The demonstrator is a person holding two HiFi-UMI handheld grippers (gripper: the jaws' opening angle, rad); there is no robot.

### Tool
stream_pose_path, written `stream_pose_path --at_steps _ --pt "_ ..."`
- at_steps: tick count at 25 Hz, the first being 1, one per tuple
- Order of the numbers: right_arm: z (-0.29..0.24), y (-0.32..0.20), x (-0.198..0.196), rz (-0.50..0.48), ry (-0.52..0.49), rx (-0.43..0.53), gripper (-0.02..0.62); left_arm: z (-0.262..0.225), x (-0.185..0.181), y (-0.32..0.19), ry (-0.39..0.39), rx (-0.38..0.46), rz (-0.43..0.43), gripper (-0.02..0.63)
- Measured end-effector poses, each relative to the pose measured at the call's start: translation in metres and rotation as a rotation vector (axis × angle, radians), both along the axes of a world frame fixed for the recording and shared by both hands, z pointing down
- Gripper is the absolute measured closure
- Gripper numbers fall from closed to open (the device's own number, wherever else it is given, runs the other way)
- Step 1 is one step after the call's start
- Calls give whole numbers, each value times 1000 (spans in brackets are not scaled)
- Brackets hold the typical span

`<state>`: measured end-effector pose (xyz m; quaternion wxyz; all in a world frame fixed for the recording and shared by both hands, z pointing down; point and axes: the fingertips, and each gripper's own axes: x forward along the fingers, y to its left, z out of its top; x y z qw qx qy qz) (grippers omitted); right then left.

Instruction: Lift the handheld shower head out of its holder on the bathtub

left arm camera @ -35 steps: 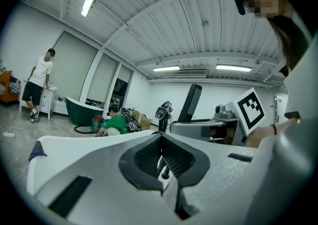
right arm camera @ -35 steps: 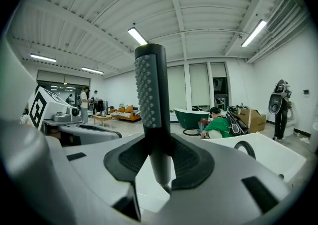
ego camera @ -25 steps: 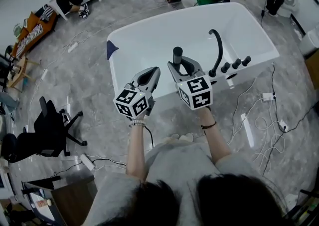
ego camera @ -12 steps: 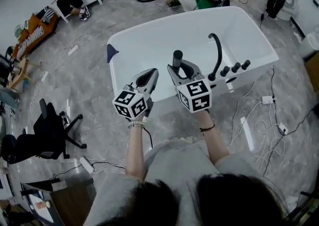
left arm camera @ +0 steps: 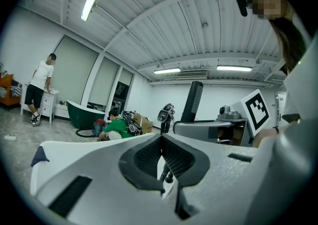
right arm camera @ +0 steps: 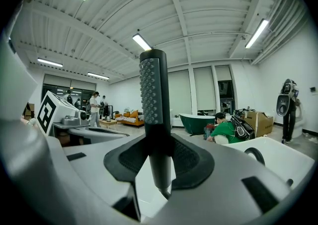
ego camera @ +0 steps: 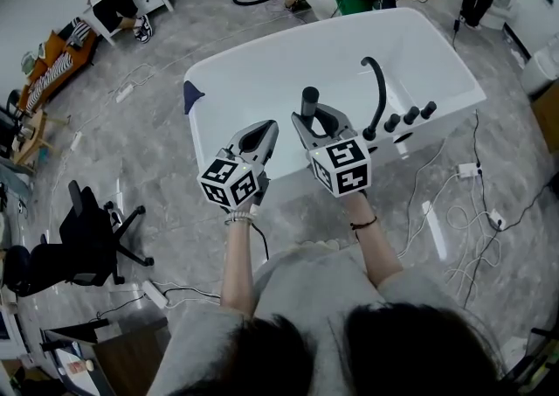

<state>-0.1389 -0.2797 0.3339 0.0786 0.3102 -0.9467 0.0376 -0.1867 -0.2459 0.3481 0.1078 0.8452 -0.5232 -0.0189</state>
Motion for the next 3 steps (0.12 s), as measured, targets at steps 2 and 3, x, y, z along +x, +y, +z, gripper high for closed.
stream_pose_path --at_steps 2,3 --pt "1 -1 0 -1 2 -1 462 0 0 -1 2 0 1 601" --pt "1 -1 0 -1 3 -1 462 0 0 -2 3 -1 2 601"
